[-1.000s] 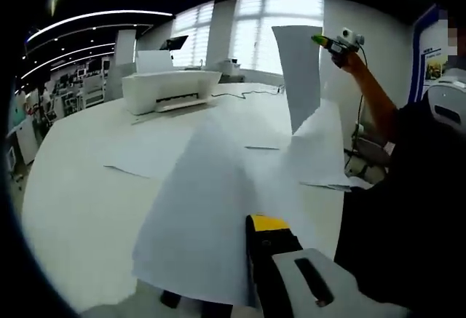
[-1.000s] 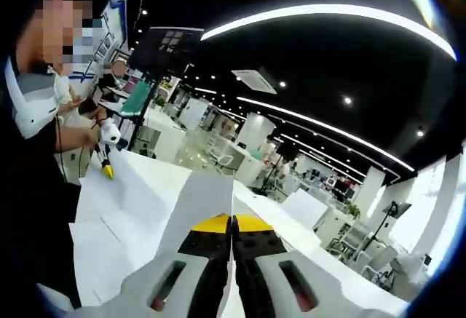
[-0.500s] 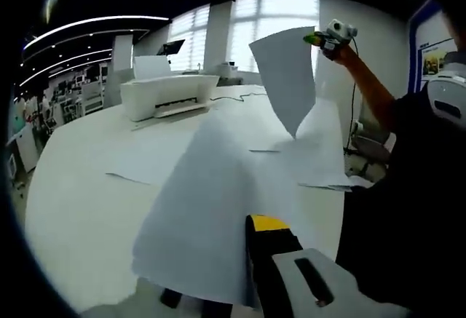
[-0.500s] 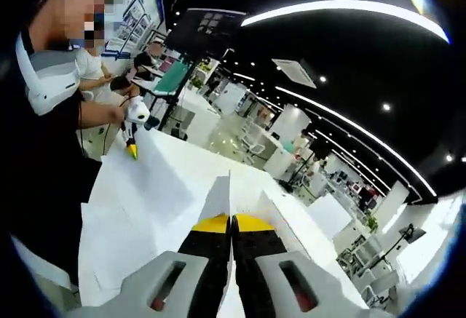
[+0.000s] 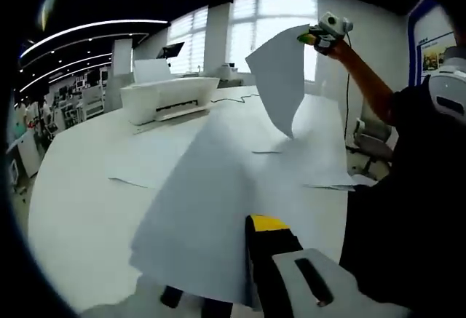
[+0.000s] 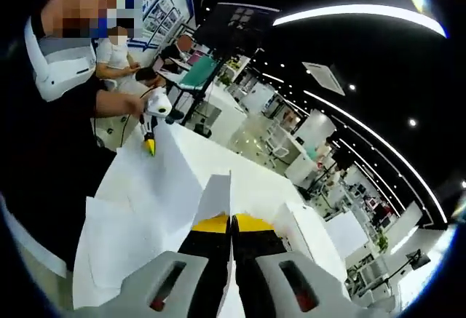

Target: Organize the stack of printing papers by aligning and flattening the scattered papers on the table

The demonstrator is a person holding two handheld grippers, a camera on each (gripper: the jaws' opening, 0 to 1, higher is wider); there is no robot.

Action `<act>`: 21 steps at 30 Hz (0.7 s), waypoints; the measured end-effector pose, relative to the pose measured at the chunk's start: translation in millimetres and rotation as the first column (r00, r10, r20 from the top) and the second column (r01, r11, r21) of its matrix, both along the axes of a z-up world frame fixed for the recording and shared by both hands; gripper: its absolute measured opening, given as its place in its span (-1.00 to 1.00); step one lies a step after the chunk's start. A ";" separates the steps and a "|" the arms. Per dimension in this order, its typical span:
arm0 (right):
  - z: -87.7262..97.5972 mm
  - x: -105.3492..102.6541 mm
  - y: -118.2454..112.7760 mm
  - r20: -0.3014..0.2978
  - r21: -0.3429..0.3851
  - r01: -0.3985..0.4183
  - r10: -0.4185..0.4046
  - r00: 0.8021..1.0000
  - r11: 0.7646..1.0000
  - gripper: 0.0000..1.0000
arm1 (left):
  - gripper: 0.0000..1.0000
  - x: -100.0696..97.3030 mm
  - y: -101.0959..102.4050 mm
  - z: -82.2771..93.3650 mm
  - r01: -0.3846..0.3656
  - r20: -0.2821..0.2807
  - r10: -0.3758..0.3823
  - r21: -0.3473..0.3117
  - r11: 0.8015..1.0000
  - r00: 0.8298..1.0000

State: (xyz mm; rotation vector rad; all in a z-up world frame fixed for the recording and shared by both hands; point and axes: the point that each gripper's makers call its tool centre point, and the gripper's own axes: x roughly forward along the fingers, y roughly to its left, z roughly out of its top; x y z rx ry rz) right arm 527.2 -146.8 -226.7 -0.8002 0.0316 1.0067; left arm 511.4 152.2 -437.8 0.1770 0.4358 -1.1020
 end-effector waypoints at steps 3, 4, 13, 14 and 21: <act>-3.9 3.8 13.5 -0.010 -0.028 -0.026 0.026 1.000 0.999 -1.00 | -0.86 0.0 -1.2 -0.1 0.004 0.006 -0.004 0.003 1.000 1.000; -5.4 4.1 16.7 -0.012 -0.039 -0.035 0.034 0.999 0.999 -1.00 | -0.86 0.0 -1.6 0.2 0.005 0.007 -0.005 0.001 1.000 1.000; -27.7 6.5 66.9 -0.042 -0.142 -0.141 0.136 0.990 0.980 -1.00 | -0.85 -0.1 -2.4 0.2 0.005 0.018 -0.005 -0.003 1.000 1.000; -30.7 7.4 71.2 -0.046 -0.156 -0.148 0.142 0.989 0.977 -1.00 | -0.85 0.0 -2.4 0.2 0.005 0.019 -0.005 -0.002 1.000 1.000; -48.6 13.8 93.8 -0.086 -0.231 -0.195 0.179 0.980 0.953 -1.00 | -0.84 0.8 -4.9 2.5 0.014 0.032 -0.014 -0.006 1.000 0.999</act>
